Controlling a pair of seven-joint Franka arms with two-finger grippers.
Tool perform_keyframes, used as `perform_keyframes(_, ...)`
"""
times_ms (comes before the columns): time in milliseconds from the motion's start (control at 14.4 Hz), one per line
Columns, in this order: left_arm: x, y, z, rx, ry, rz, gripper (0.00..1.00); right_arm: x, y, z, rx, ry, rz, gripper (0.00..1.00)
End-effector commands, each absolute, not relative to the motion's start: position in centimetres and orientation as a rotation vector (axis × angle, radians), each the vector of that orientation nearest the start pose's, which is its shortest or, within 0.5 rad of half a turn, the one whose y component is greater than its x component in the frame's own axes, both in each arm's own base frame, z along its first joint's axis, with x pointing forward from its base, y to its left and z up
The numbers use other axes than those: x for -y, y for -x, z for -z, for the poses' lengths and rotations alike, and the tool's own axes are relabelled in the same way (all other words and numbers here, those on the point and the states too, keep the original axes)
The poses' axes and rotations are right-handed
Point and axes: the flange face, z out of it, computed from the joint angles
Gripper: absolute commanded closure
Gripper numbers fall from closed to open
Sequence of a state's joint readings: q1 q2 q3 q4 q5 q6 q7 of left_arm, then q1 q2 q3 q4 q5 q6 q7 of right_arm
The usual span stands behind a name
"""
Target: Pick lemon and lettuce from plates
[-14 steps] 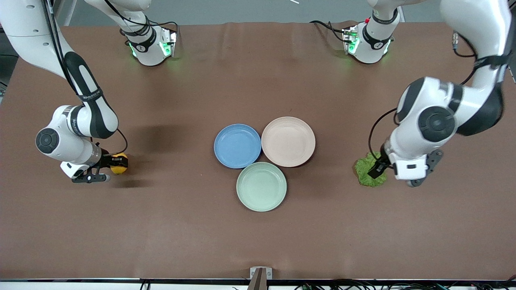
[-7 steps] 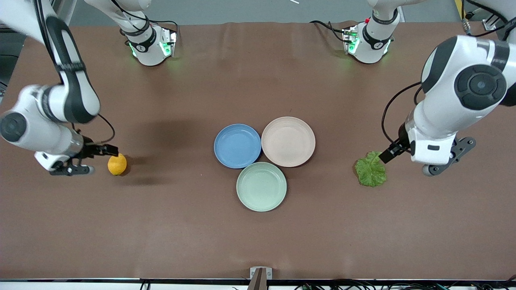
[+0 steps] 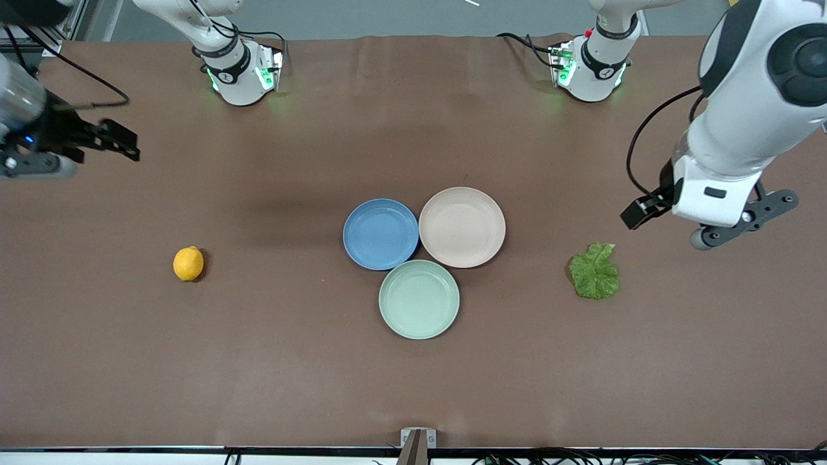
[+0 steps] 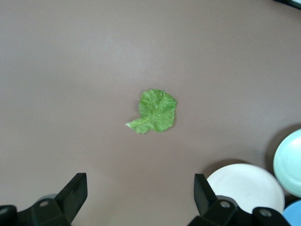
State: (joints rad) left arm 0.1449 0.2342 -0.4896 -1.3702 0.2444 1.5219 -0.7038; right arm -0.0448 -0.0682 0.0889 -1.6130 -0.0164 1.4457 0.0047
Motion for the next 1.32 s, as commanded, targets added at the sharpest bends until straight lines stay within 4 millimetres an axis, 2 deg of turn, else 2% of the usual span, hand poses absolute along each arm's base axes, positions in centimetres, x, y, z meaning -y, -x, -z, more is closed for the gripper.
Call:
perform_keyframes(0,10.4,-55.7,-62.4,0.43,3.008,-0.011,0.0,-2.3,-53.1,-64.9,0.039,3.154,-0.123,0.01)
perform_keyframes(138,7.5,-53.9,-63.7,0.481,3.069,-0.044,0.0,-2.3,-53.4,-65.5,0.039,3.142,-0.089,0.01)
perform_keyframes(208,6.9,-53.2,-64.3,0.402,3.076,-0.064,0.0,-2.0,-54.1,-64.9,0.04,3.132,-0.092,0.01)
perform_keyframes(346,4.1,-52.5,-65.4,0.28,3.092,-0.045,0.0,-2.1,-54.7,-65.5,0.034,3.124,-0.027,0.0)
perform_keyframes(415,3.5,-52.3,-65.4,0.19,3.102,-0.05,0.0,-2.1,-54.7,-65.5,0.031,3.124,-0.022,0.0)
perform_keyframes(692,3.8,-52.8,-65.8,0.114,3.104,0.0,0.0,-1.8,-54.8,-65.5,0.026,3.124,-0.008,0.0)
perform_keyframes(831,3.5,-53.4,-65.2,0.122,3.113,0.002,0.0,-1.8,-55.8,-65.1,0.023,3.12,0.042,0.0)
perform_keyframes(969,3.3,-53.8,-65.1,0.153,3.103,0.03,0.0,-1.8,-55.9,-65.1,0.025,3.119,0.045,0.0)
perform_keyframes(1246,3.3,-53.5,-65.2,0.126,3.113,0.028,0.0,-1.8,-55.8,-65.2,0.03,3.119,0.052,0.0)
